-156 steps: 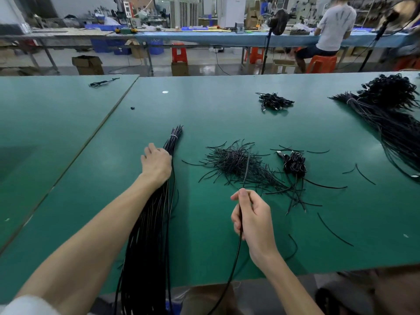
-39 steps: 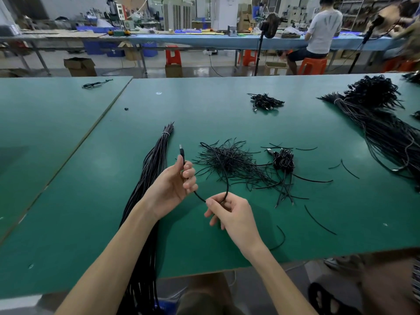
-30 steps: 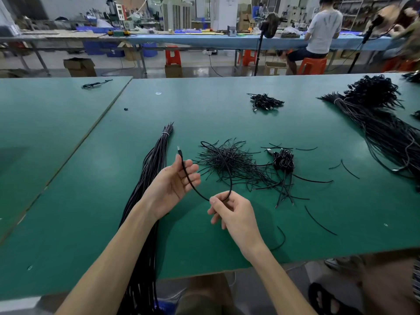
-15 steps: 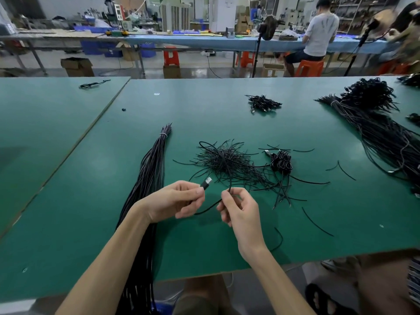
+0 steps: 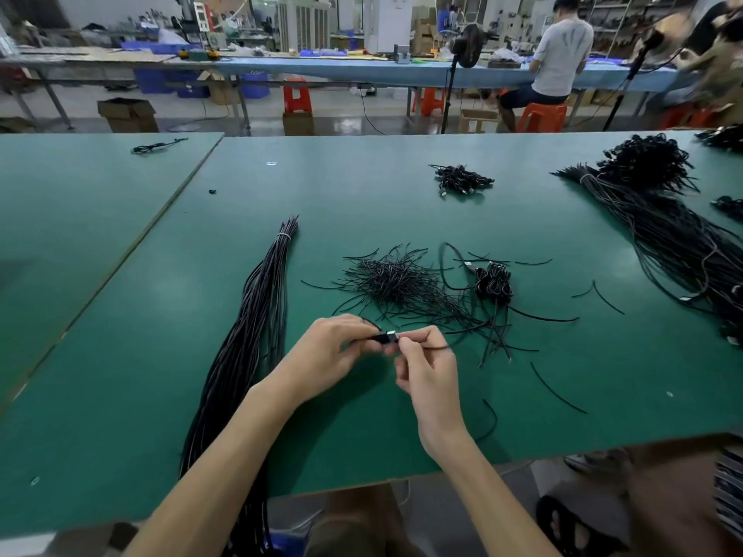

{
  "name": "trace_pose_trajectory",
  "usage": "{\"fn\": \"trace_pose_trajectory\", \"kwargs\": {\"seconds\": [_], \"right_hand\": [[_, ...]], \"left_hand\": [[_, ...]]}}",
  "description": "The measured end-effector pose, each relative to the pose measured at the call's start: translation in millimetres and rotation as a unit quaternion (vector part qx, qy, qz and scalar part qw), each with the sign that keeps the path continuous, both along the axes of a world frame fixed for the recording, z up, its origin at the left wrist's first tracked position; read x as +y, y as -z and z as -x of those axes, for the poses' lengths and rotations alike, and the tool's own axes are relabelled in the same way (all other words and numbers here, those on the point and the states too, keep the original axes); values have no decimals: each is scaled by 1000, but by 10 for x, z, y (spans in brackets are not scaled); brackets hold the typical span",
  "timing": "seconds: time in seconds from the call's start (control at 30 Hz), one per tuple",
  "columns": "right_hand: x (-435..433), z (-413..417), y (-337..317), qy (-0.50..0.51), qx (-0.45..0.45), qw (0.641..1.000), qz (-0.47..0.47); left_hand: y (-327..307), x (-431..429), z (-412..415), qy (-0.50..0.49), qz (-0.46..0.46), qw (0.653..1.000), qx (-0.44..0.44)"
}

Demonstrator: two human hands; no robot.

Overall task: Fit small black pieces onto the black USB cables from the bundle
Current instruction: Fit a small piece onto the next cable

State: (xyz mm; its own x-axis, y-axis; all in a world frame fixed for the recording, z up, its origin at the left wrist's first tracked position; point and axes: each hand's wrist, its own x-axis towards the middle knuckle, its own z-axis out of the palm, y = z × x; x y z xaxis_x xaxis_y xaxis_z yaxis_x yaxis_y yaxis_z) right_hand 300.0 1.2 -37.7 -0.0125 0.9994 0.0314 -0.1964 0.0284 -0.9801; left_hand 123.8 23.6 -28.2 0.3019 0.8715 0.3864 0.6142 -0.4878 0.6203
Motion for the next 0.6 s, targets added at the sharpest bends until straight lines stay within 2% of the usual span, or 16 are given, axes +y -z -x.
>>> {"fn": "trace_pose_trajectory", "kwargs": {"seconds": [0.07, 0.13, 0.23, 0.33, 0.5, 0.6], "right_hand": [[2, -11, -12, 5, 33, 999, 8], [-2, -22, -26, -17, 33, 999, 2], [-22, -25, -30, -65, 20, 998, -14], [-26, -43, -32, -78, 37, 996, -14], [-52, -32, -59, -116, -1, 992, -44], [-60, -19, -79, -145, -26, 987, -56]], "left_hand": [[4, 19, 8, -33, -90, 995, 16], [-16, 13, 37, -55, -95, 994, 4], [-8, -42, -11, -62, -39, 997, -16], [-19, -65, -81, -58, 48, 987, -144], [-74, -86, -155, -18, 187, 924, -334], [-115, -65, -121, -3, 258, 849, -461]]}}
